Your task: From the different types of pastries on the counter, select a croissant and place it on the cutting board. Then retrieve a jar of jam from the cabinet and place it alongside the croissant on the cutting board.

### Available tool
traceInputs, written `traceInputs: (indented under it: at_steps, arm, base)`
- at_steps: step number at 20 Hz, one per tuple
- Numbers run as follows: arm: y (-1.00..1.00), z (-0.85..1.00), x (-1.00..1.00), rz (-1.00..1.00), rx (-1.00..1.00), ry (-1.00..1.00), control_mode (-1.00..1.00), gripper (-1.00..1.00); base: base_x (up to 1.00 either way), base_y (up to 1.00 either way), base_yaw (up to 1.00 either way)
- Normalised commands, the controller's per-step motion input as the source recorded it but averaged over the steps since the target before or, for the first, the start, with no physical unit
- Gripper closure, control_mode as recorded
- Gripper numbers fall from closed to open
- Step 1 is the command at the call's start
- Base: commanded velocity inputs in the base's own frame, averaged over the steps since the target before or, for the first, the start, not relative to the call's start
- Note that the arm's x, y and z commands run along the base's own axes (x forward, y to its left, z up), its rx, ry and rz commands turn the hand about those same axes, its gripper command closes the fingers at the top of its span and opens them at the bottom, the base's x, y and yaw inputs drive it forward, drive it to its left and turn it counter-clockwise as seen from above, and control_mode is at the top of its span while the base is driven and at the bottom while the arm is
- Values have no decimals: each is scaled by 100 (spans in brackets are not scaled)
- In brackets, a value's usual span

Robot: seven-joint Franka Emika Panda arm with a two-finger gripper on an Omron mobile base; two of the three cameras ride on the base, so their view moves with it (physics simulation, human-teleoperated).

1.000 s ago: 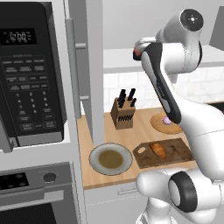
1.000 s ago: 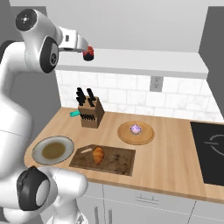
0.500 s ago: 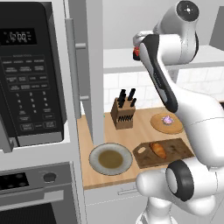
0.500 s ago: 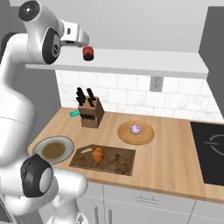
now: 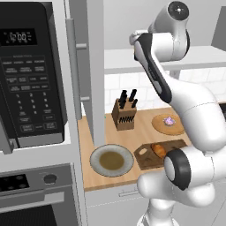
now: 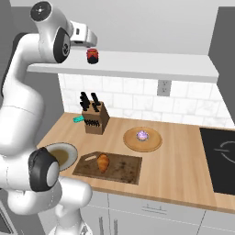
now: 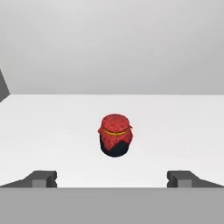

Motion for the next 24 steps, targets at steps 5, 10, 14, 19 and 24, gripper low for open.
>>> traceInputs:
  at_steps: [5, 10, 14, 19, 24]
  arm:
    - [0, -23, 31, 0, 0, 0, -100, -100]
    - [0, -32, 2, 0, 0, 0, -100, -100]
    - [0, 0, 0, 0, 0, 0, -100, -100]
    - [0, 0, 7, 0, 0, 0, -100, -100]
    - [0, 0, 39, 0, 0, 0, -100, -100]
  base:
    - [0, 0, 0]
    - [0, 0, 0]
    - [0, 0, 0]
    - [0, 0, 0]
    - [0, 0, 0]
